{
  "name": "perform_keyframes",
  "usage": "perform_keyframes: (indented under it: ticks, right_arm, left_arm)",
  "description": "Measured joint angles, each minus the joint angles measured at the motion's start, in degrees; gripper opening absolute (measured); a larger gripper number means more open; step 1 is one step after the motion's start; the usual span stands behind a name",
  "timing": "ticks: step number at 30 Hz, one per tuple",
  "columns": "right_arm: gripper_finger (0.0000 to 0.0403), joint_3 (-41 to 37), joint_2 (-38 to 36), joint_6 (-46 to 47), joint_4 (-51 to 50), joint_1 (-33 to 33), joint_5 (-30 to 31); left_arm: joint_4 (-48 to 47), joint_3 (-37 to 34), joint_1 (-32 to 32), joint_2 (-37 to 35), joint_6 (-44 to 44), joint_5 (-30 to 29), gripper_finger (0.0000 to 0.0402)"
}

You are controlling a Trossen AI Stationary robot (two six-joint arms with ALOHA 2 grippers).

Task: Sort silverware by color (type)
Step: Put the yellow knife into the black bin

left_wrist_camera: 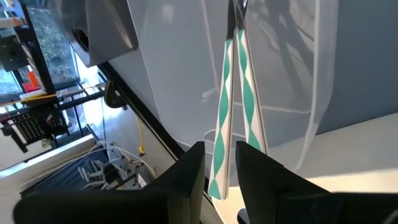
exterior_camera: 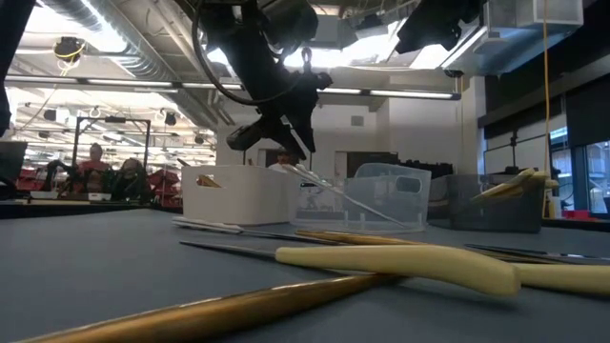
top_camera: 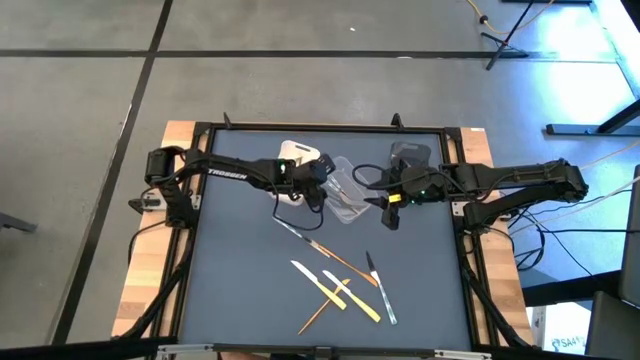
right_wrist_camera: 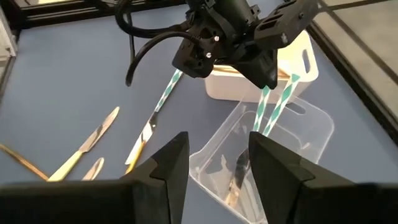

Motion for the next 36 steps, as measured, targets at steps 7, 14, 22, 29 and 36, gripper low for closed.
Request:
perform_keyframes:
  ticks: [7,14,22,29,36]
  right_arm:
    - [0.0154,0.0,0.0,0.7,0.0,0.0,-5.7]
    - [0.0154,0.0,0.0,0.7,0.3,0.0,-6.4]
    - [0.0154,0.0,0.0,0.6,0.3,0.0,-6.4]
    - [0.0154,0.0,0.0,0.6,0.2,0.0,-6.3]
    - [0.0154,0.0,0.0,0.5,0.2,0.0,-6.3]
  left_arm:
    - [0.5,0.0,-2.2,-1.9,-5.4,-0.1,0.0084]
    - [-0.4,0.0,-5.1,-5.6,-12.5,-0.1,0.0084]
    - [-1.1,0.0,-8.8,-8.6,-23.1,0.0,0.0084]
    - [-2.2,0.0,-11.5,-9.1,-35.1,2.1,0.0084]
    - [-2.0,0.0,-13.3,-9.1,-54.0,21.1,0.0084]
